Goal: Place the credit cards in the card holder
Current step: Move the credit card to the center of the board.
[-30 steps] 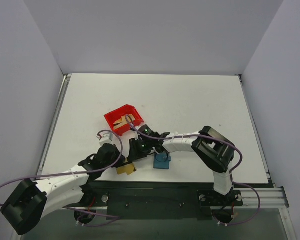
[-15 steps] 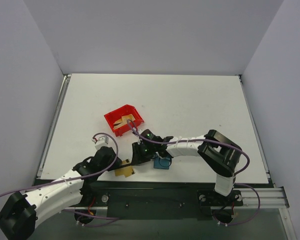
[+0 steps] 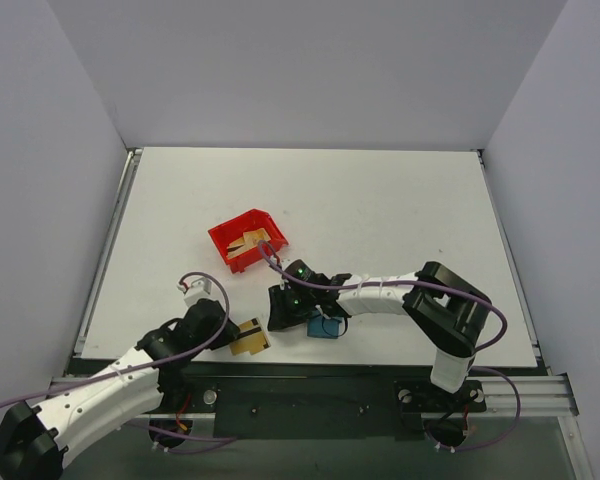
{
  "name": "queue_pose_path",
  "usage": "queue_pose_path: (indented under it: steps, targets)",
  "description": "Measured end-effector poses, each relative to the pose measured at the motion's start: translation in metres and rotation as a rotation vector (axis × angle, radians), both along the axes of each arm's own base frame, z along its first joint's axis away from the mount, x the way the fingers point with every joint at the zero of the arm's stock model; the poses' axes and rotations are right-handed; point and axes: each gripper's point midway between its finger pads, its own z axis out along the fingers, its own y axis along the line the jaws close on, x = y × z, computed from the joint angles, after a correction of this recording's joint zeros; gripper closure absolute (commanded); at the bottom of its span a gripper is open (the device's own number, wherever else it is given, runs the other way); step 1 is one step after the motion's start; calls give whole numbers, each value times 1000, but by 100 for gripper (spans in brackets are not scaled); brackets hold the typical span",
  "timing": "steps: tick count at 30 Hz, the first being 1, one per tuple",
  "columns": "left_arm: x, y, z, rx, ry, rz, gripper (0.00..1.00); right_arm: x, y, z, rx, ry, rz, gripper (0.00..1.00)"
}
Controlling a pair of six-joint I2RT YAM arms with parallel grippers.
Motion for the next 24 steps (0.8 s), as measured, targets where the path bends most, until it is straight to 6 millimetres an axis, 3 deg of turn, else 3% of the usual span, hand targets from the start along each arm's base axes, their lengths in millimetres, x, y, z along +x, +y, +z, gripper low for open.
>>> queue_pose_path:
  steps: [24]
  targets:
    - [-36,-19,0,-92,72,-100,71,-2,-6,0,-4,-5,0,73]
